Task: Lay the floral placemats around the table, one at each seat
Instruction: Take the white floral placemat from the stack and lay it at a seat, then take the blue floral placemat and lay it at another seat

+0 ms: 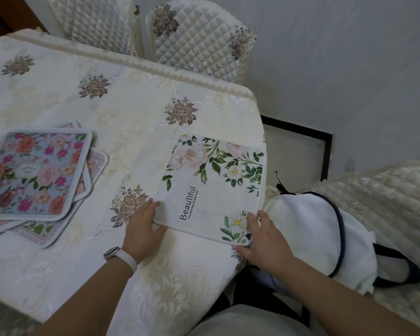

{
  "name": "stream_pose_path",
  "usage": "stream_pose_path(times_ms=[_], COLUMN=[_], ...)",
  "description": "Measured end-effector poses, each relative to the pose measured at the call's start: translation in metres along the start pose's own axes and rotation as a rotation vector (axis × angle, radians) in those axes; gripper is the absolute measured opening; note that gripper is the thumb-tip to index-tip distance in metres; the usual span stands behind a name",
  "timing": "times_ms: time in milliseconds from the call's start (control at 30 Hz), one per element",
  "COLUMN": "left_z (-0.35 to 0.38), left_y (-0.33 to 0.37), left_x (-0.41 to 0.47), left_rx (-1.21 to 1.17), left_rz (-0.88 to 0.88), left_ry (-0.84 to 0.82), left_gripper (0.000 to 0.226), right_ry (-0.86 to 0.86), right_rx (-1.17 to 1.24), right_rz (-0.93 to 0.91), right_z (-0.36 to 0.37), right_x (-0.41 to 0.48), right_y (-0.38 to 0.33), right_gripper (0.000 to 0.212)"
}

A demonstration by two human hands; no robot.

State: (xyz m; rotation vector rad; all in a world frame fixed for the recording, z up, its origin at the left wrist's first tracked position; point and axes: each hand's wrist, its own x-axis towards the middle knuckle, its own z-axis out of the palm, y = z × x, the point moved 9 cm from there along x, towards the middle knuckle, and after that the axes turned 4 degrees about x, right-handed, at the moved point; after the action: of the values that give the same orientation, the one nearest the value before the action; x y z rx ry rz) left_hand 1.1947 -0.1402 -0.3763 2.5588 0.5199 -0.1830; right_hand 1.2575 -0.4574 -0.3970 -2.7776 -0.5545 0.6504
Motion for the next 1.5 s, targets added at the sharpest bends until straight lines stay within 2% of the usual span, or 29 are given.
stream_pose_path(times_ms=[267,433,567,733,900,1067,1300,1500], left_z=[0.000,-0.004,-0.022,-0.059,-0.114,-0.135,-0.158,-0.167], left_y=[0.004,0.005,0.012,0.024,0.045,0.041,0.018,0.001], left_x=[-0.002,-0.005,-0.014,-0.032,-0.072,-0.130,-0.252,-0.375], left_rx=[0.022,-0.083,-0.144,-0.086,0.145,0.343,0.381,0.431], left_rz=[-0.003,-0.041,-0.016,0.035,0.070,-0.111,-0.434,-0.674], left_ry=[-0.025,-0.029,0.038,0.152,0.352,0.343,0.438,0.507], left_gripper=[0.067,0.063,0.056,0.050,0.040,0.045,0.059,0.056], right_ry=[-0.033,0.029,0.117,0.208,0.212,0.106,0.012,-0.033], right_rx=[0.048,0.080,0.100,0.147,0.115,-0.018,-0.125,-0.174], right_rz=[0.017,-0.009,-0.076,-0.279,-0.595,-0.784,-1.052,-1.273], right_z=[-0.006,-0.037,-0.065,-0.097,-0.118,-0.125,-0.119,-0.094], right_x=[-0.004,-0.009,-0.002,0.001,-0.007,-0.020,-0.066,-0.141], right_y=[-0.001,-0.007,-0.025,-0.077,-0.143,-0.197,-0.269,-0.331], right_gripper=[0.099,0.068,0.051,0.039,0.037,0.046,0.050,0.050])
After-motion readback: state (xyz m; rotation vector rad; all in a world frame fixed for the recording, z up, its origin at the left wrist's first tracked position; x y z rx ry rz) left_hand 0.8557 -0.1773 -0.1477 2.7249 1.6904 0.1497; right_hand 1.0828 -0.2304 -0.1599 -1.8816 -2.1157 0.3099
